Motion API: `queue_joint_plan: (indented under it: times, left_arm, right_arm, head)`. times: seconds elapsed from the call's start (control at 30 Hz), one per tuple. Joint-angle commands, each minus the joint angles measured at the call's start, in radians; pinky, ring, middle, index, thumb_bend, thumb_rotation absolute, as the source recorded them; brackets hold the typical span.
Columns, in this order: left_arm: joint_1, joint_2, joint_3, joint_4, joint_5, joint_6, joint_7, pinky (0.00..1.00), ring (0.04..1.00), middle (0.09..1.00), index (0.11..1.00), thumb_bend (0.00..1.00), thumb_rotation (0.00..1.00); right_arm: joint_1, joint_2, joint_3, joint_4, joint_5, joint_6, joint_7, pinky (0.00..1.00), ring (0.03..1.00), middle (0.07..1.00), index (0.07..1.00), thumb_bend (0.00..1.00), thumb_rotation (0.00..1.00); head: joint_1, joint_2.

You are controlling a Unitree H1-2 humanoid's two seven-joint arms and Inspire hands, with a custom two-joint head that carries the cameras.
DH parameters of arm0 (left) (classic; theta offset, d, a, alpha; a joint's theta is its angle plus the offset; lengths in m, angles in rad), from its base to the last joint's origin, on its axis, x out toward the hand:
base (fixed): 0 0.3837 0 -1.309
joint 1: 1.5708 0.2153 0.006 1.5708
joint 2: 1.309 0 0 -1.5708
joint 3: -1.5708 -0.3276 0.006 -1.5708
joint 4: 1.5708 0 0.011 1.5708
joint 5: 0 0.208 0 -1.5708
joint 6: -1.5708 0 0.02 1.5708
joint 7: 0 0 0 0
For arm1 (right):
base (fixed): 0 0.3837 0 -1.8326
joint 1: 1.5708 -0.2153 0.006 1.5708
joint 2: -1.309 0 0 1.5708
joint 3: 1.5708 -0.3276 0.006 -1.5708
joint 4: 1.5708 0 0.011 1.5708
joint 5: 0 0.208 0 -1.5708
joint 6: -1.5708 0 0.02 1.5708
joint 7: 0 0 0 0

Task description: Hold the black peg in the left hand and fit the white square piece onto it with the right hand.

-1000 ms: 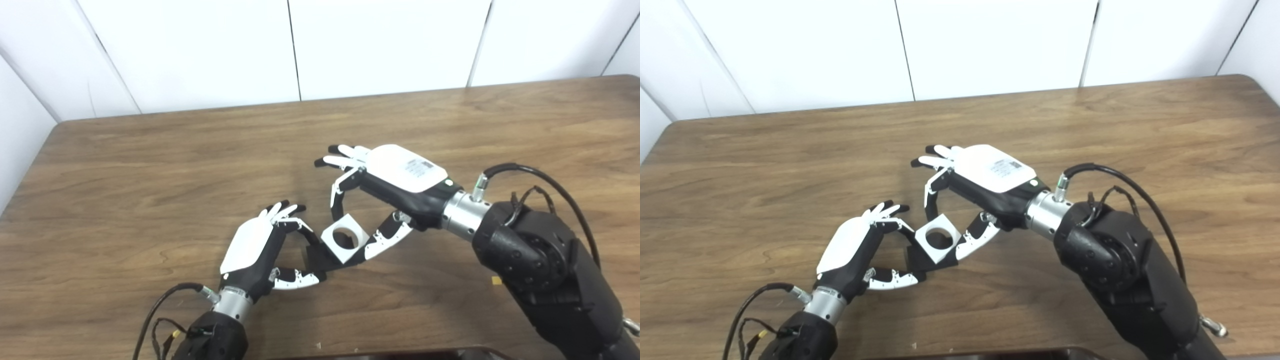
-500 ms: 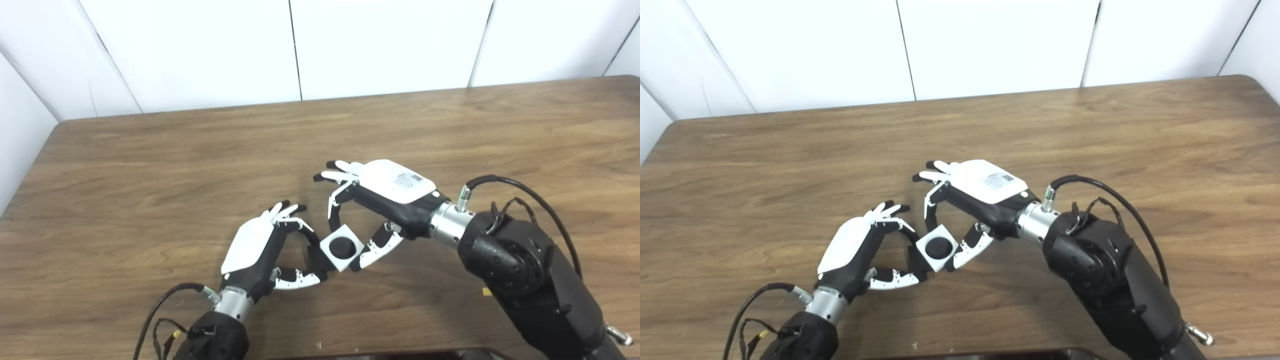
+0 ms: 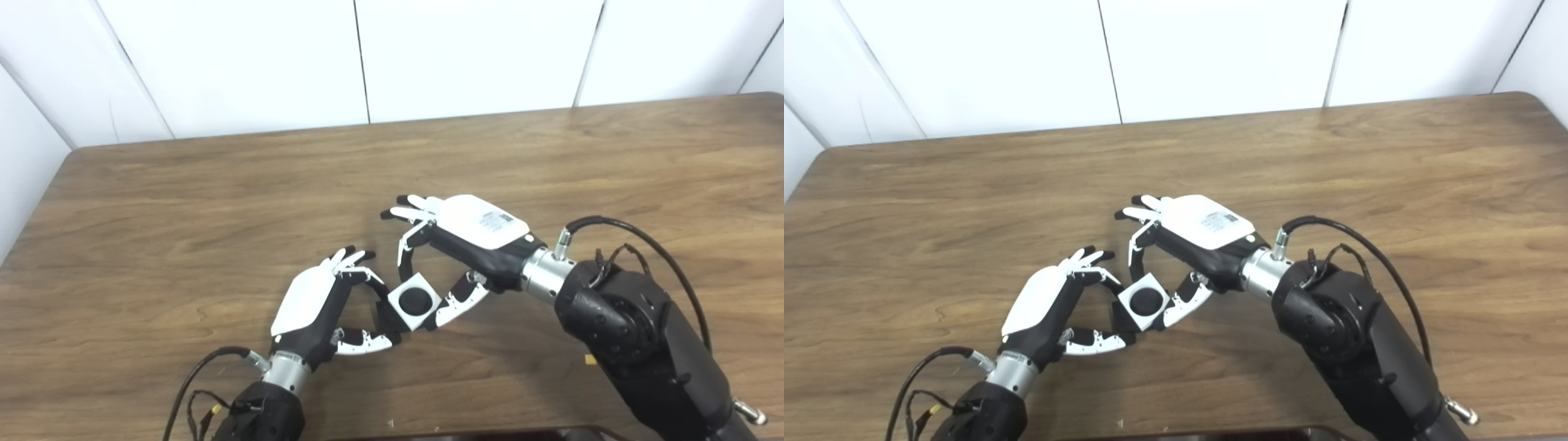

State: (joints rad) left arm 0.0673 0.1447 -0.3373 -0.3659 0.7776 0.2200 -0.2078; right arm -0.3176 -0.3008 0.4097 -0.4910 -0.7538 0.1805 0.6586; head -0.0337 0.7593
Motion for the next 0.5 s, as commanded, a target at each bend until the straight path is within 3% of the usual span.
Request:
queue_joint_plan:
  times: [0.0, 0.47]
  left_arm:
    - [-0.004, 0.002, -0.012, -0.012, 0.011, -0.006, -0.009, 0.98, 0.981, 0.907, 0.492, 0.51, 0.08]
    - [-0.003, -0.001, -0.016, -0.019, 0.020, 0.001, -0.013, 0.98, 0.980, 0.907, 0.492, 0.51, 0.08]
  right_arm:
    - [-0.019, 0.006, -0.011, -0.006, -0.010, -0.020, -0.027, 0.98, 1.000, 0.940, 0.491, 0.53, 0.14]
    - [-0.027, -0.002, -0.016, 0.009, -0.017, -0.020, -0.029, 0.99, 1.000, 0.942, 0.491, 0.53, 0.14]
  head:
    - [0.000, 0.000]
    - [0.004, 0.005]
